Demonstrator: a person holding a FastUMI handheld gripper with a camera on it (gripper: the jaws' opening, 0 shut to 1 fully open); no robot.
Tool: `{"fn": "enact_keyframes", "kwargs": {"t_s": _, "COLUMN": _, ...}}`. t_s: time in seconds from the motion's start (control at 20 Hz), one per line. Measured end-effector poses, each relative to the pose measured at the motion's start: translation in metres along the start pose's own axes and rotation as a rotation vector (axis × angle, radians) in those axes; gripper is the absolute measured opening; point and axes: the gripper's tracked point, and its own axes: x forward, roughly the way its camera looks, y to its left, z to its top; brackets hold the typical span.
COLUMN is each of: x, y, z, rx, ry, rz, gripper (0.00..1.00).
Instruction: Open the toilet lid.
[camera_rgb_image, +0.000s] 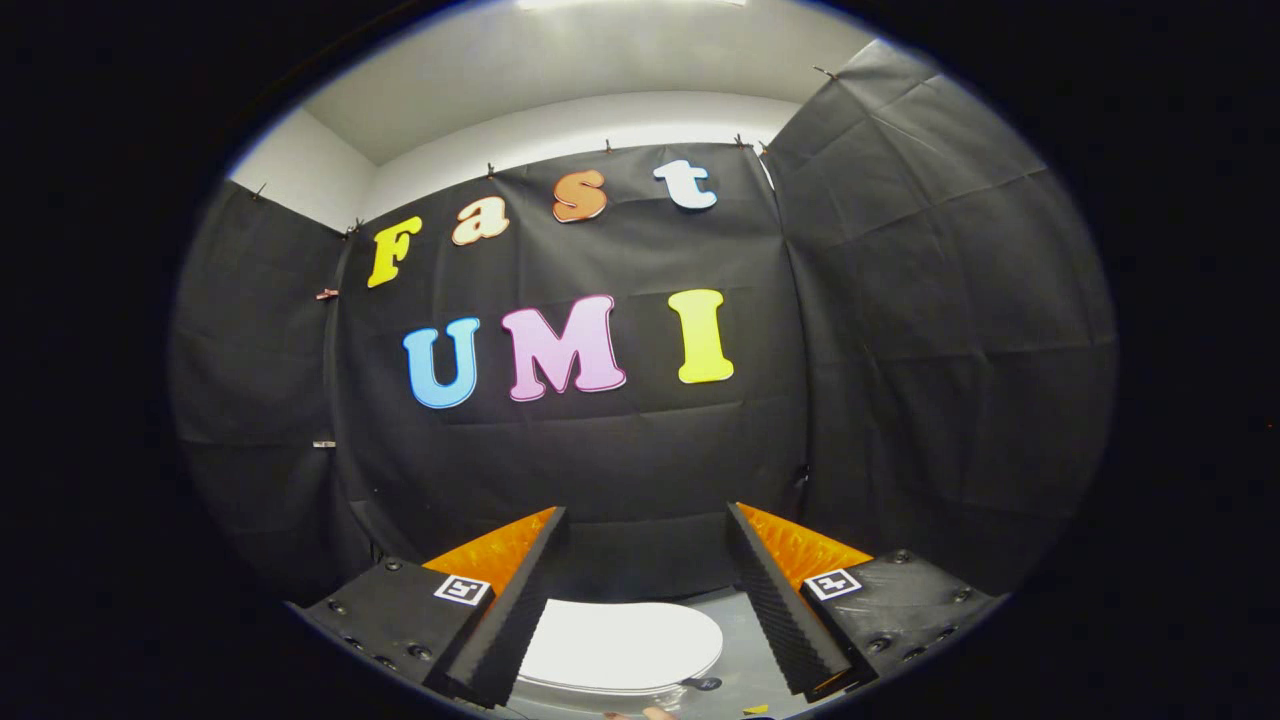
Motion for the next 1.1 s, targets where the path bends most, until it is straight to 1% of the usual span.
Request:
{"fn": "enact_keyframes", "kwargs": {"t_s": 0.25, "x": 0.017, "y": -0.020, "z": -0.034, "rx": 0.067, "ry": 0.052, "rz": -0.057, "gripper": 0.98}}
{"fn": "enact_keyframes", "kwargs": {"t_s": 0.45, "x": 0.030, "y": -0.039, "z": -0.068, "rx": 0.103, "ry": 0.118, "rz": -0.106, "gripper": 0.98}}
{"fn": "enact_keyframes", "kwargs": {"t_s": 0.55, "x": 0.038, "y": -0.051, "z": -0.089, "rx": 0.118, "ry": 0.160, "rz": -0.141, "gripper": 0.98}}
{"fn": "enact_keyframes", "kwargs": {"t_s": 0.8, "x": 0.053, "y": -0.076, "z": -0.148, "rx": 0.207, "ry": 0.266, "rz": -0.205, "gripper": 0.99}}
{"fn": "enact_keyframes", "kwargs": {"t_s": 1.1, "x": 0.064, "y": -0.110, "z": -0.219, "rx": 0.301, "ry": 0.376, "rz": -0.262, "gripper": 0.99}}
